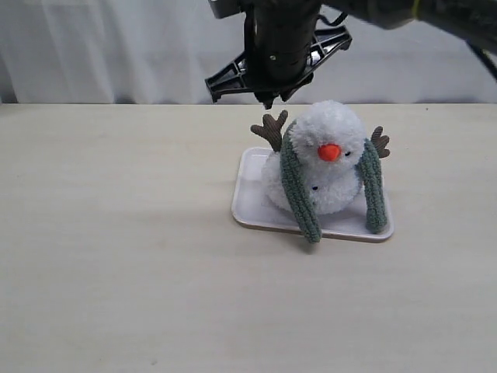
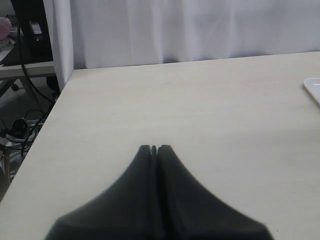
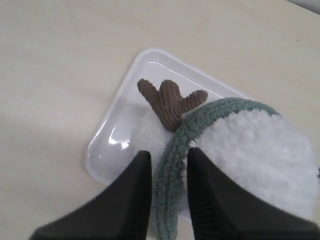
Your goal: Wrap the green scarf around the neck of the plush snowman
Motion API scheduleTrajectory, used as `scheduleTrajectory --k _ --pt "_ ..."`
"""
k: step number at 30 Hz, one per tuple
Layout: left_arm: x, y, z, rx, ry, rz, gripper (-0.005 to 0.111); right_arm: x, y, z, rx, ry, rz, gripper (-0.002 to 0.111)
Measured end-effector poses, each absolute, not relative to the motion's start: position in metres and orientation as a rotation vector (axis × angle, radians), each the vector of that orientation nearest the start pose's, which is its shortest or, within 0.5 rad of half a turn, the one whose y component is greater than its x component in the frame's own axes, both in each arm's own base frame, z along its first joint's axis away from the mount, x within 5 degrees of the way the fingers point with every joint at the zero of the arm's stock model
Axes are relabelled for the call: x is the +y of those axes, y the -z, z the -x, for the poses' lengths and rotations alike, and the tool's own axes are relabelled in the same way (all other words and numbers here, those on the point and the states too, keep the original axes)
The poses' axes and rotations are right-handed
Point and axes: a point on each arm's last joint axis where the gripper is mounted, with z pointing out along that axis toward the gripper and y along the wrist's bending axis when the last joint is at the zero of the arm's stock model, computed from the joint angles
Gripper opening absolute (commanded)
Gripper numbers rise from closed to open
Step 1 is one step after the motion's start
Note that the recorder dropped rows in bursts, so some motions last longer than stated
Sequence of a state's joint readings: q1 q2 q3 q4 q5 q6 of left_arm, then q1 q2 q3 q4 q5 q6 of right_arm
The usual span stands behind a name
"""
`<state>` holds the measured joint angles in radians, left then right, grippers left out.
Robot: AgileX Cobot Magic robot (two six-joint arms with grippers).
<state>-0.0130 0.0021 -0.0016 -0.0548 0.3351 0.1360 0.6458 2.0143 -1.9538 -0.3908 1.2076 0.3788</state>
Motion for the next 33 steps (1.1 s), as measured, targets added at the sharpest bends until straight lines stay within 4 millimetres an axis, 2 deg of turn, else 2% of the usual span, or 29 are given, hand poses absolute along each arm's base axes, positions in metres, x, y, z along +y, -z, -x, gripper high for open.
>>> scheduleTrajectory --k 6,9,17,21,30,33 --pt "-0.002 -0.183 -0.054 1.816 -0.034 -0.101 0.0 0.245 -0.275 -0.391 2.597 0.327 0.426 0.018" --pt "-0.002 -0.183 -0.054 1.816 -0.034 -0.101 0.0 0.244 -0.265 -0.396 2.588 0.39 0.416 0.017" --pt "-0.002 -0.183 -0.054 1.816 -0.034 -0.101 0.0 0.241 -0.263 -0.401 2.55 0.465 0.406 0.016" --pt "-0.002 -0.183 -0.054 1.816 -0.034 -0.101 0.0 0.242 -0.24 -0.402 2.59 0.506 0.435 0.004" --pt "-0.002 -0.183 -0.054 1.816 -0.034 -0.101 0.0 0.241 -0.231 -0.401 2.614 0.521 0.416 0.004" --pt "-0.002 -0.183 -0.054 1.816 -0.034 -0.101 0.0 0.243 -0.221 -0.403 2.626 0.54 0.433 0.004"
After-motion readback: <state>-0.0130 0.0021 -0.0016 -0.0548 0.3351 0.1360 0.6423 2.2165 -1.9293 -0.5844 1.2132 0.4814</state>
